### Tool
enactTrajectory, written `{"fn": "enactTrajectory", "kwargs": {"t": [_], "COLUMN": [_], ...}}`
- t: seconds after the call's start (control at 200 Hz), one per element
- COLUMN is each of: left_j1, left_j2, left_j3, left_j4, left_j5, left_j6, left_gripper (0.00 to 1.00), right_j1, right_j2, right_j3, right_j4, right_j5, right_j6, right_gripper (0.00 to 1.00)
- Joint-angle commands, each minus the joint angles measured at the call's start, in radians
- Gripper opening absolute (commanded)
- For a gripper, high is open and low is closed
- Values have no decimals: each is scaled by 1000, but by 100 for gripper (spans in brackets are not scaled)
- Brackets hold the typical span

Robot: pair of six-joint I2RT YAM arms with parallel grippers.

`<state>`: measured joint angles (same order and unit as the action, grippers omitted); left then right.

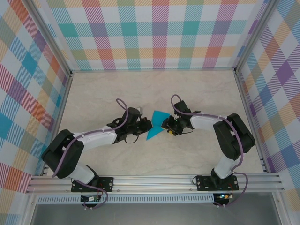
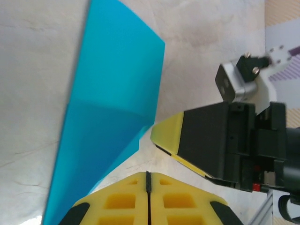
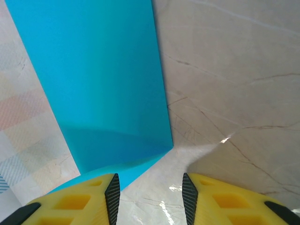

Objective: Fold a paper plane with a square sheet of paper (pick it up from the middle)
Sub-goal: Fourth fold the wing at the center of the table.

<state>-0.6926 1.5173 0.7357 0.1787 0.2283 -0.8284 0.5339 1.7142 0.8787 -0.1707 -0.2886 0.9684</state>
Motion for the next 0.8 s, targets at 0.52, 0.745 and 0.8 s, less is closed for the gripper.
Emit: {"fn": "enactTrajectory", "kwargs": {"t": [0.52,0.745,0.8], "left_j1": [13,15,15], "left_j2": [252,278,280], "left_j3": [168,173,174], "left_j4": [-141,-165,-177], "left_j5": [-63,-88,-99], "left_j6": [112,110,110], "left_gripper": [2,1,0], "right_j1": [0,0,0], "right_j2": [-25,-2,1], "right_j3": [1,17,19], "right_j4": [20,19,23], "right_j5": [0,-13,-16], "right_j6": [16,16,18], "right_gripper": [44,43,43]}}
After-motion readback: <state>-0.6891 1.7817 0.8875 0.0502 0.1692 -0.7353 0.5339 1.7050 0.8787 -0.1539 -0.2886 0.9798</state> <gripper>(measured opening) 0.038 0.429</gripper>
